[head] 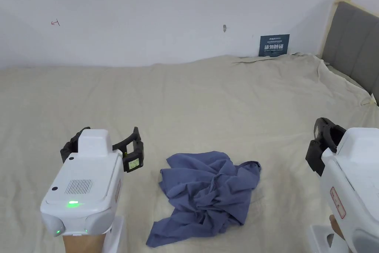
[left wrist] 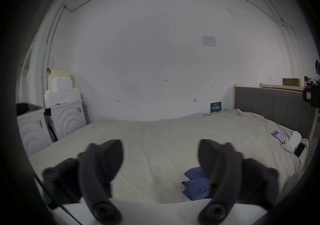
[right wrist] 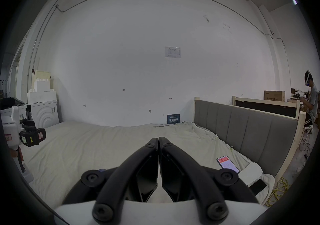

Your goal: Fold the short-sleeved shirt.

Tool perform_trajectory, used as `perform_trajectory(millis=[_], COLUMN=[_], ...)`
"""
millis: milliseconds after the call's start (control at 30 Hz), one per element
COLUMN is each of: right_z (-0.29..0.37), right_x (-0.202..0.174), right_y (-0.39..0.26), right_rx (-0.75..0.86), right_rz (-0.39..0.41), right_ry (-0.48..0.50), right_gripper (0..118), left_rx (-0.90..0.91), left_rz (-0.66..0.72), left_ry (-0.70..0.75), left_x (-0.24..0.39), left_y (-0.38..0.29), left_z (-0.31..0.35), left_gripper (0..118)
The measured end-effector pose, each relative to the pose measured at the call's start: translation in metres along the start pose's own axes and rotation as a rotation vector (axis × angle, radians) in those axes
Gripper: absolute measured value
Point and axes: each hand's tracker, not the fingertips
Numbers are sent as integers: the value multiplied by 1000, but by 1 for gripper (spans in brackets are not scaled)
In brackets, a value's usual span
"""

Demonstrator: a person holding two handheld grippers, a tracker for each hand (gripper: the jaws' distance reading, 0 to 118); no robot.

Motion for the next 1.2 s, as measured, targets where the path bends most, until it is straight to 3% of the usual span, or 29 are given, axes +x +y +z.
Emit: perform_trajectory(millis=[100,233,833,1200], right_z=[1,3,0,-7], right_x=[-2,-5,-15,-15], right_y=[-2,-3,-3,-8], right_rx=[-4,-1,-9,-29], right_rz=[2,8,9,4], right_ry=[5,4,24,32], right_gripper=[0,0,0,0], left_rx=[33,55,59,-437], left_rz=[21,-14,3,104], left_ry=[28,70,44,-134], left_x=[-6,-8,-9,-1], left_y=[-9,-15,-11,-44], left_z=[3,6,7,-37], left_gripper=[26,5,0,0])
